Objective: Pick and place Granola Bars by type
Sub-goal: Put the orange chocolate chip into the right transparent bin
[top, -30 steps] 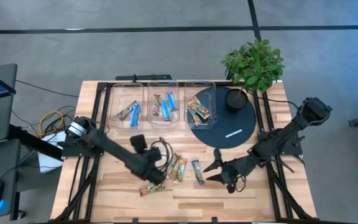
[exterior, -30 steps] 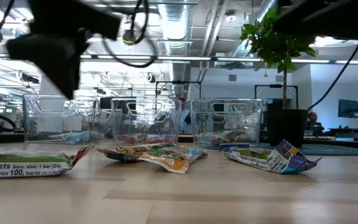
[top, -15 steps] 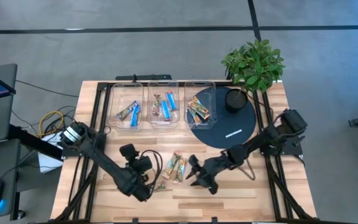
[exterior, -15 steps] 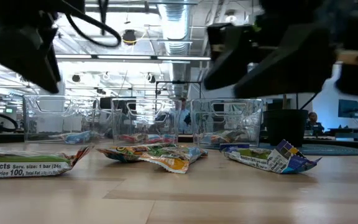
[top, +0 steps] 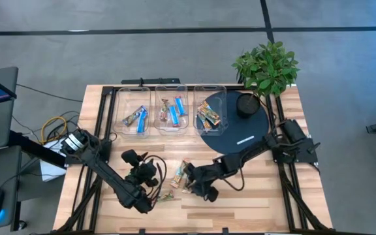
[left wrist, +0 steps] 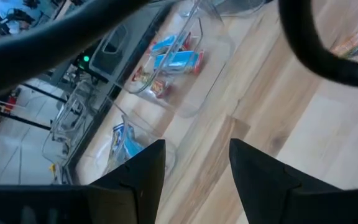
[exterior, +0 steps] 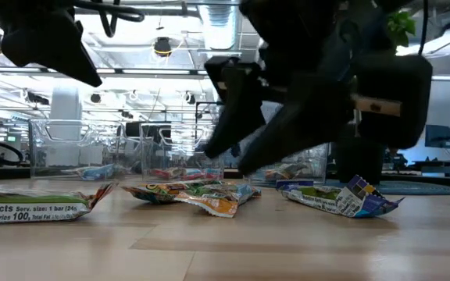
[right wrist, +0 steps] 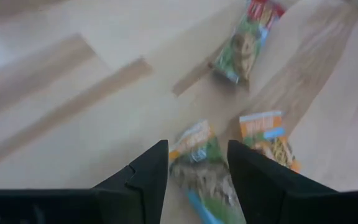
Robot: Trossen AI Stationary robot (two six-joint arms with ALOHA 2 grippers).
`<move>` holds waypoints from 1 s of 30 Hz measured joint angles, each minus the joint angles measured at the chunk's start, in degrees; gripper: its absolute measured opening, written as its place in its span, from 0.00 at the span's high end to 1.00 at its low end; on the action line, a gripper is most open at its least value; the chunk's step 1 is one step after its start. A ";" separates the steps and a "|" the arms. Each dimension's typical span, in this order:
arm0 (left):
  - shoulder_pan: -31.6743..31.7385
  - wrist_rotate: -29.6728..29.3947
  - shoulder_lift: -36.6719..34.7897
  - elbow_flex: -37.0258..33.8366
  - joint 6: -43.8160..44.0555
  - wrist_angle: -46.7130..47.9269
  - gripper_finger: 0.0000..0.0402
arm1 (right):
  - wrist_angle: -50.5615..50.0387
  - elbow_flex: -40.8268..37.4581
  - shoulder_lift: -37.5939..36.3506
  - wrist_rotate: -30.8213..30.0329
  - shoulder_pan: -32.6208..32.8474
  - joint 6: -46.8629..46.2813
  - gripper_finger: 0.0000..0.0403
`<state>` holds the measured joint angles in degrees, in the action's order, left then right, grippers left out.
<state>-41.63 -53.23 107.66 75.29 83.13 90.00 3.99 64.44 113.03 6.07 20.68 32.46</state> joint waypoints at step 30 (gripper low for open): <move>-0.02 -5.10 0.04 -0.69 -0.98 0.00 0.57 | -11.13 4.14 3.56 -0.05 -4.80 8.85 0.61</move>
<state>-41.65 -58.34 107.70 74.60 82.15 90.00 -7.14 68.59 116.59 6.02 15.88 41.31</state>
